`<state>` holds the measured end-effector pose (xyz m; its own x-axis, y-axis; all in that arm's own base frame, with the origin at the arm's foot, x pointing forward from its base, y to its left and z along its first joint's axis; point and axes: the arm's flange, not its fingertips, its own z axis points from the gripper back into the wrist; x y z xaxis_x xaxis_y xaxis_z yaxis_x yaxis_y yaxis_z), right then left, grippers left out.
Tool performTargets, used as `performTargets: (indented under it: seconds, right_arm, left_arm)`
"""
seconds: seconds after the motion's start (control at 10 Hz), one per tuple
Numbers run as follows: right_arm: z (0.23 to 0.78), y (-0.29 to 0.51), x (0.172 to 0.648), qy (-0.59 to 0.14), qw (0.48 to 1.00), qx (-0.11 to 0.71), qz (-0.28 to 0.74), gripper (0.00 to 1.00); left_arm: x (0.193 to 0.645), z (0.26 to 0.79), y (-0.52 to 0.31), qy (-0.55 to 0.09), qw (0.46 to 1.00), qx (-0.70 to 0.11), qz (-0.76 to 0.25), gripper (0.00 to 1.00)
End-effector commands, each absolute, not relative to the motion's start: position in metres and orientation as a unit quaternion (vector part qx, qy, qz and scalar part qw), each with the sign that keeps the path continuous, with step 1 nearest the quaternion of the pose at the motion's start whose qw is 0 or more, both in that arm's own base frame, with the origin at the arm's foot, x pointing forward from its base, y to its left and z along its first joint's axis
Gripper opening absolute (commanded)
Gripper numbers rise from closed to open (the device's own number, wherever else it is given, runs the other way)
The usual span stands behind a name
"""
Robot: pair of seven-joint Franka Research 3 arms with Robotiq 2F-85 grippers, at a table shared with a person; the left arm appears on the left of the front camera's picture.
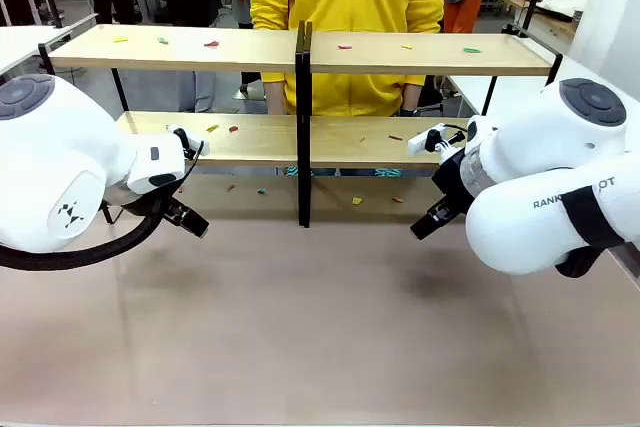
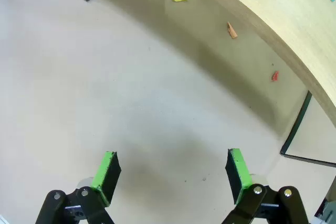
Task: Clean the shelves.
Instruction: Pick up the Duster when the human hands it over.
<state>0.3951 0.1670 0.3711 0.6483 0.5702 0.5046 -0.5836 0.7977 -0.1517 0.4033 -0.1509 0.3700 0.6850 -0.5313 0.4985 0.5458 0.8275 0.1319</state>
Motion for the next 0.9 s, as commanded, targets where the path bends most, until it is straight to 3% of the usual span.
performTargets:
  seconds: [0.0, 0.8]
  right_arm:
    - [0.3712, 0.1670, 0.3951, -0.274, 0.908, 0.012, 0.318, 1.00]
    - [0.3712, 0.1670, 0.3951, -0.274, 0.908, 0.012, 0.318, 1.00]
  left_arm:
    - [0.4033, 0.3702, -0.1509, -0.267, 0.918, -0.014, -0.293, 1.00]
    - [0.4033, 0.3702, -0.1509, -0.267, 0.918, -0.014, -0.293, 1.00]
